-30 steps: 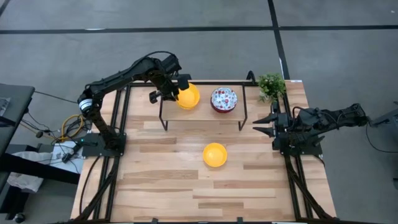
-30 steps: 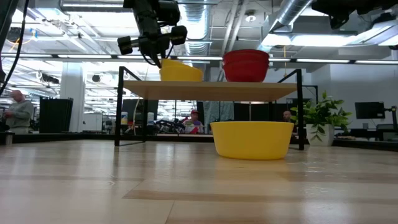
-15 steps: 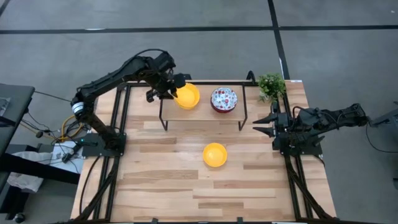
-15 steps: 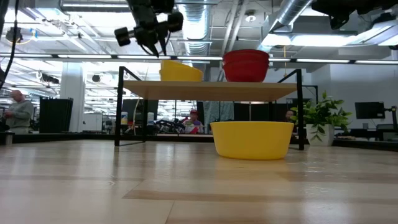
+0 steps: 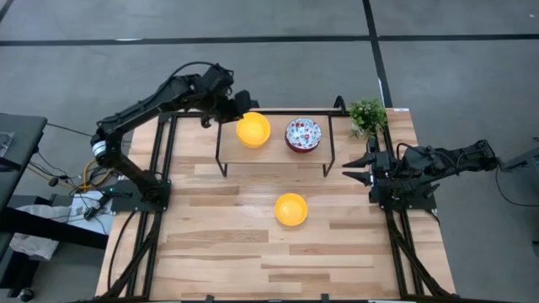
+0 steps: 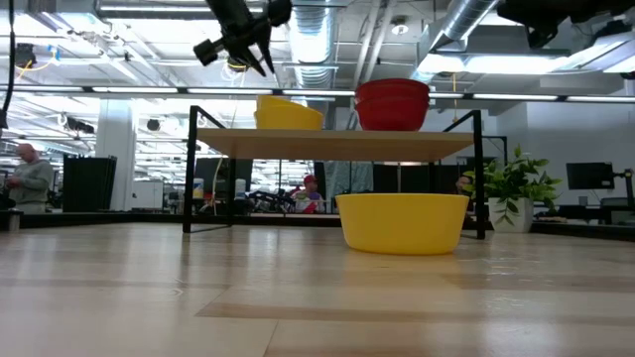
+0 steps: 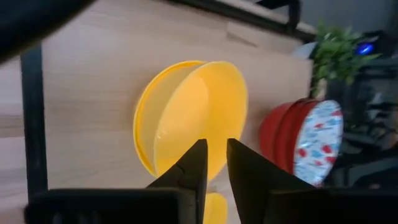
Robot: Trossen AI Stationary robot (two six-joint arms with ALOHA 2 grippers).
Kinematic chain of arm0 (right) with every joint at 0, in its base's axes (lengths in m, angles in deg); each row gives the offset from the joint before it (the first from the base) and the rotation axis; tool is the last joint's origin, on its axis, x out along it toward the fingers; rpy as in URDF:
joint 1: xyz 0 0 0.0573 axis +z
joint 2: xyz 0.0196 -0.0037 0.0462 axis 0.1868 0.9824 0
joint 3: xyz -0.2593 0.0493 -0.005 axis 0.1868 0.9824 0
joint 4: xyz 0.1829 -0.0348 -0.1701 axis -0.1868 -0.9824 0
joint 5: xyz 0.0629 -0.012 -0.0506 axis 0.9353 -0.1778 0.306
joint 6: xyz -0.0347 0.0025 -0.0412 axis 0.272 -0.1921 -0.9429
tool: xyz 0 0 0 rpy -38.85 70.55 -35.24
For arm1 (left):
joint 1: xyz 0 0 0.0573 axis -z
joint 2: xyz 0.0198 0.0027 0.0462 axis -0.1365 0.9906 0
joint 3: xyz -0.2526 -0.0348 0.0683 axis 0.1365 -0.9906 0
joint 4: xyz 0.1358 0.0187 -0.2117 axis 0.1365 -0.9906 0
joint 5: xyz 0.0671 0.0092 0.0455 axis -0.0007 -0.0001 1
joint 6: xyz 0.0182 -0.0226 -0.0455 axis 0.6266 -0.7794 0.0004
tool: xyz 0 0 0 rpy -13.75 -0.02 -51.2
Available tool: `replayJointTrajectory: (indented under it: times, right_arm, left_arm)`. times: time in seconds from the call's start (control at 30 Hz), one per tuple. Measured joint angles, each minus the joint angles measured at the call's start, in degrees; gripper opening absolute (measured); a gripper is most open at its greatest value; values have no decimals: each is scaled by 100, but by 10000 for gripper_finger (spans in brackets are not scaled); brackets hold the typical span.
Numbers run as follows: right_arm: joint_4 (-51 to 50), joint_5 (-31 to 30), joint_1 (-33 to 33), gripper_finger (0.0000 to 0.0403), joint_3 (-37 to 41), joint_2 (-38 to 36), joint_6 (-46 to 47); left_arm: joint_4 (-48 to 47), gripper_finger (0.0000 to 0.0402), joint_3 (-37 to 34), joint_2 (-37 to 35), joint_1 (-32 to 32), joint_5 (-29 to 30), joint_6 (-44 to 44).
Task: Pick & Place Mini bowls
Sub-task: Stack the bottom yellow bowl on the yellow bowl on the shelf
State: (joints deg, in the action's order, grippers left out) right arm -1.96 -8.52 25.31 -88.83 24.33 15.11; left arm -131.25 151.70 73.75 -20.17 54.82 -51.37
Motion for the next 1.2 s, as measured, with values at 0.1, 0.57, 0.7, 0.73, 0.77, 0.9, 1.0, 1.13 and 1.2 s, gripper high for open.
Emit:
replayJointTrajectory:
  times: [0.1,0.57,0.7,0.73,0.77,0.9,1.0,1.13,1.2]
  right_arm:
    - [-18,-1,0,88,0,0,55]
    - [-43,-4,0,88,-1,0,58]
    - [-43,-7,0,88,-2,-1,58]
    - [-42,-7,0,88,-1,2,58]
    - [-43,-9,-2,88,0,2,58]
    - [-43,-17,-2,88,-1,1,91]
    - [-41,-17,-2,88,-2,1,206]
    - [-41,-15,-2,88,0,2,333]
    - [-41,-17,-2,88,0,-1,361]
  left_arm:
    - [-11,48,-5,161,0,-54,209]
    - [-54,31,-493,91,-140,-94,538]
    - [237,18,-663,-102,-140,-94,662]
    - [336,13,-708,-154,-140,-96,664]
    - [477,9,-774,-212,-140,-113,666]
    - [1070,6,-1060,-409,-140,-199,667]
    - [1389,7,-1330,-511,-215,-373,668]
    - [1852,5,-1739,-511,-397,-781,653]
    - [2185,6,-1912,-513,-481,-945,648]
